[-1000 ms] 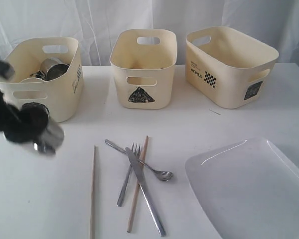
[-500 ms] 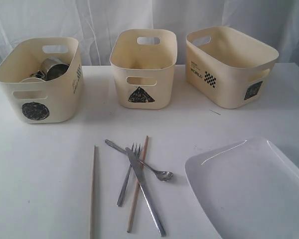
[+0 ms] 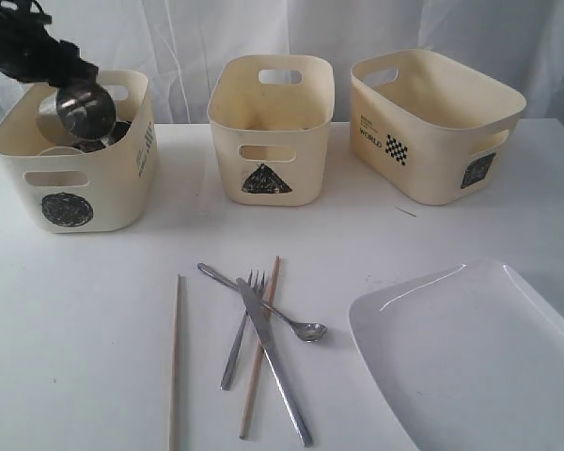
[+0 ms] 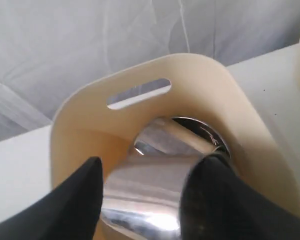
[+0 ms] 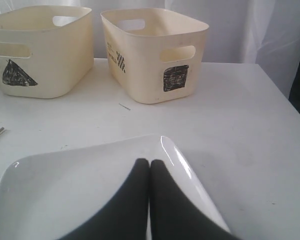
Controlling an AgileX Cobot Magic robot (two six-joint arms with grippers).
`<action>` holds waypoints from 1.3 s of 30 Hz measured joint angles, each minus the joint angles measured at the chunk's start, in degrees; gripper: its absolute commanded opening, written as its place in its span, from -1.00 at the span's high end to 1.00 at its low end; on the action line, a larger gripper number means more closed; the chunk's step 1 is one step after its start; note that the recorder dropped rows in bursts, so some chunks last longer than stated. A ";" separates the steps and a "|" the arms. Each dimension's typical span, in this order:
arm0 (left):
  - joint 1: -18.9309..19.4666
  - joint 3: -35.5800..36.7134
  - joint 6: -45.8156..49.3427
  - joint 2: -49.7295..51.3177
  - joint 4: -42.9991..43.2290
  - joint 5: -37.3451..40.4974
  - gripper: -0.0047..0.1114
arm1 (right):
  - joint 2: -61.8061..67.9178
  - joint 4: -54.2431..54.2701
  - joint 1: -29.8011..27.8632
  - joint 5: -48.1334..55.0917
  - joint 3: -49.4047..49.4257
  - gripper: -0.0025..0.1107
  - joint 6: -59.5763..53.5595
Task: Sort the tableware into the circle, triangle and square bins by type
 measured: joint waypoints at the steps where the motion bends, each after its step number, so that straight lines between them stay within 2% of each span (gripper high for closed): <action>1: 0.00 -0.98 0.26 -1.77 0.92 2.77 -0.14 | 0.00 0.00 0.00 0.00 0.00 0.96 0.00; 5: 0.00 -3.11 0.92 -9.71 3.32 9.96 -0.13 | 0.00 0.00 0.00 0.00 0.00 0.96 0.00; 7: 0.00 -3.35 0.92 -13.69 4.32 14.14 -0.02 | 0.00 0.00 0.00 0.00 0.00 0.96 0.00; 8: 0.00 -3.48 0.92 -15.05 4.32 16.23 0.08 | 0.00 0.00 0.00 0.00 0.00 0.96 0.00; 12: 0.00 -3.48 -1.09 -20.11 5.19 28.53 0.84 | 0.00 0.00 0.00 0.00 0.00 0.96 0.00; 13: 0.00 -3.48 -2.03 -20.99 5.45 31.20 0.91 | 0.00 0.00 0.00 0.00 0.00 0.96 0.00; 16: 0.00 -1.42 -5.45 -24.10 5.84 33.03 0.92 | 0.00 0.00 0.00 0.00 0.00 0.96 0.00; 20: 0.00 5.23 -9.17 -31.72 5.53 26.46 0.92 | 0.00 0.00 0.00 0.00 0.00 0.96 0.00; 24: 0.00 18.78 -10.20 -43.52 6.75 11.89 0.92 | 0.00 0.00 0.00 0.00 0.00 0.96 0.00; 26: 0.00 27.14 -10.48 -51.12 8.23 2.07 0.92 | 0.00 0.00 0.00 0.00 0.00 0.96 0.00; 29: 0.00 37.15 -9.71 -62.09 9.85 -6.24 0.92 | 0.00 0.00 0.00 0.00 0.00 0.96 0.00; 31: 0.00 42.09 -8.94 -68.79 10.24 -5.74 0.92 | 0.00 0.00 0.00 0.00 0.00 0.96 0.00; 33: 0.00 46.77 -8.98 -73.04 10.49 -1.82 0.92 | 0.00 0.00 0.00 0.00 0.00 0.96 0.00; 36: 0.00 52.34 -12.85 -76.10 9.07 7.93 0.92 | 0.00 0.00 0.00 0.00 0.00 0.96 0.00; 39: 0.00 54.40 -19.92 -77.01 2.34 16.61 0.92 | 0.00 0.00 0.00 0.00 0.00 0.96 0.00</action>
